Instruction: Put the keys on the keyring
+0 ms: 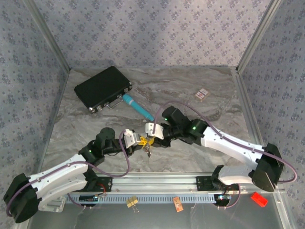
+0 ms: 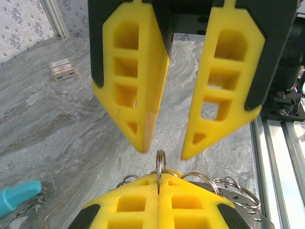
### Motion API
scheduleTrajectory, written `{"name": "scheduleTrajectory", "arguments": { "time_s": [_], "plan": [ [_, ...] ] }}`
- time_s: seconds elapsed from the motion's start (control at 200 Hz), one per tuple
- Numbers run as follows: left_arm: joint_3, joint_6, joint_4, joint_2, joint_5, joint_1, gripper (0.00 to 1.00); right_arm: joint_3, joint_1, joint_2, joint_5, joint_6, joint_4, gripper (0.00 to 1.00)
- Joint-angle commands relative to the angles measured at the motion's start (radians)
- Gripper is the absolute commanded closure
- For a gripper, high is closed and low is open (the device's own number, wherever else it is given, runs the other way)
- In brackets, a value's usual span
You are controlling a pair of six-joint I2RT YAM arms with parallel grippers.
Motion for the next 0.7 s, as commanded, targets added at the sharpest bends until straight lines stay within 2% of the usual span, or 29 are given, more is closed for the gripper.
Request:
{"name": "scheduleTrajectory", "arguments": {
  "time_s": [0.0, 0.35, 0.54, 0.695],
  "plan": [
    [0.029, 0.016, 0.04, -0.011, 0.02, -0.003, 1.0, -0.043, -0.032, -0.042, -0.071, 0.066, 0.045, 0.73],
    [0.027, 0.021, 0.056, -0.009, 0.027, -0.004, 1.0, -0.099, -0.058, -0.031, -0.108, 0.115, 0.099, 0.72],
    [0.028, 0.022, 0.06, -0.006, 0.032, -0.003, 1.0, -0.1, -0.064, -0.024, -0.114, 0.117, 0.116, 0.79],
    [0.028, 0.021, 0.063, -0.003, 0.038, -0.004, 1.0, -0.099, -0.064, -0.013, -0.114, 0.115, 0.117, 0.76]
  ]
}}
